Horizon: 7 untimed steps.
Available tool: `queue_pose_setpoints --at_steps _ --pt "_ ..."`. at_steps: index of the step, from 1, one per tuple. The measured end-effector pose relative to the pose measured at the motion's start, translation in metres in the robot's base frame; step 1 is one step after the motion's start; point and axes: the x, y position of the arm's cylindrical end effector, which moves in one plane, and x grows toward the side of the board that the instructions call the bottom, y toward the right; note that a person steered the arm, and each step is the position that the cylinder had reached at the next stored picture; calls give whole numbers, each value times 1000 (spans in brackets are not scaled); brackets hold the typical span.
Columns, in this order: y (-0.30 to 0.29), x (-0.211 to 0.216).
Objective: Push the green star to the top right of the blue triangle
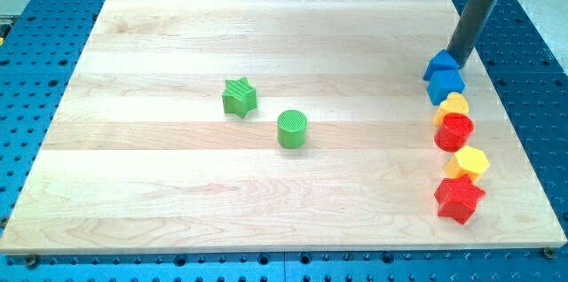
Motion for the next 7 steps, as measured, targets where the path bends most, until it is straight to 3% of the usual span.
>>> queue_pose_setpoints --at_steps 1,2,4,5,6,7 --pt "-20 -15" --pt "-83 -24" --pt "-255 14" --pt "-341 14" --pt "-395 75" --pt "-379 109"
